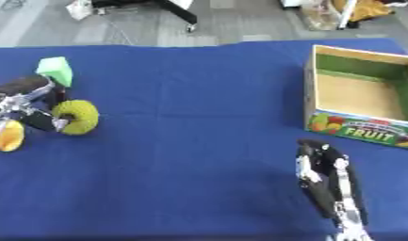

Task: Pick up the objects with one hand, pass them to the other hand, and then place them into the box on the other side of the table.

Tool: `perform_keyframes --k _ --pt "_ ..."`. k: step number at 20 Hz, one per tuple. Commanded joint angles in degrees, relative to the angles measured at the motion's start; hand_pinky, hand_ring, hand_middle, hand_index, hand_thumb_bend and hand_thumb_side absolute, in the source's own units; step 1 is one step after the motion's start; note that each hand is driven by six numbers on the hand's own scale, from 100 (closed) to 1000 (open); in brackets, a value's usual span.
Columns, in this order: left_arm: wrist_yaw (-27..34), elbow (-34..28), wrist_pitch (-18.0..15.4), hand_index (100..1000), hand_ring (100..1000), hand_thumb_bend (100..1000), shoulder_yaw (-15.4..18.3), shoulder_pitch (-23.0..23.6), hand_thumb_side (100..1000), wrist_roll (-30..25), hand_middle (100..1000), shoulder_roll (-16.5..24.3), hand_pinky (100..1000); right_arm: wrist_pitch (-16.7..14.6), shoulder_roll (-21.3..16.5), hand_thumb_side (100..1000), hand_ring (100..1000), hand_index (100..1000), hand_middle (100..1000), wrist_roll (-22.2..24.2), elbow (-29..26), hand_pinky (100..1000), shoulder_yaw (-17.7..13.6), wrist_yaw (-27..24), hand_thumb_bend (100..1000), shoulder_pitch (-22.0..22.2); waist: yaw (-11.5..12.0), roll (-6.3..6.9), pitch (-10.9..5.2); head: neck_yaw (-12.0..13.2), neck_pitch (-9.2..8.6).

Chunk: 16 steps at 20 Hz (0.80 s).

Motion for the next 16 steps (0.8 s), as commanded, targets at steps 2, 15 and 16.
perform_keyframes --k 2,15,16 --pt "6.21 -11.96 2.83 553 479 100 4.72 0.89 100 2.53 442 5.82 649 -0.03 -0.29 628 222 683 268 -0.15 -0.42 298 -0.37 -0.04 100 -0.37 0.30 -0.18 -0.38 -0.42 0.31" --pt "36.01 -26.57 -4.59 519 459 100 14.91 4.53 137 21.32 423 -3.27 605 0.30 -1.51 591 231 689 274 0.55 -2.64 303 0.26 -0.33 100 -2.52 1.10 -1.18 -0.93 -1.16 0.31" --pt "38.06 -26.58 -5.56 518 458 100 14.81 4.80 143 22.28 422 -5.10 604 0.37 -2.17 580 232 690 275 0.98 -3.57 305 0.58 -0.40 100 -3.31 1.13 -1.36 -1.01 -1.18 0.31"
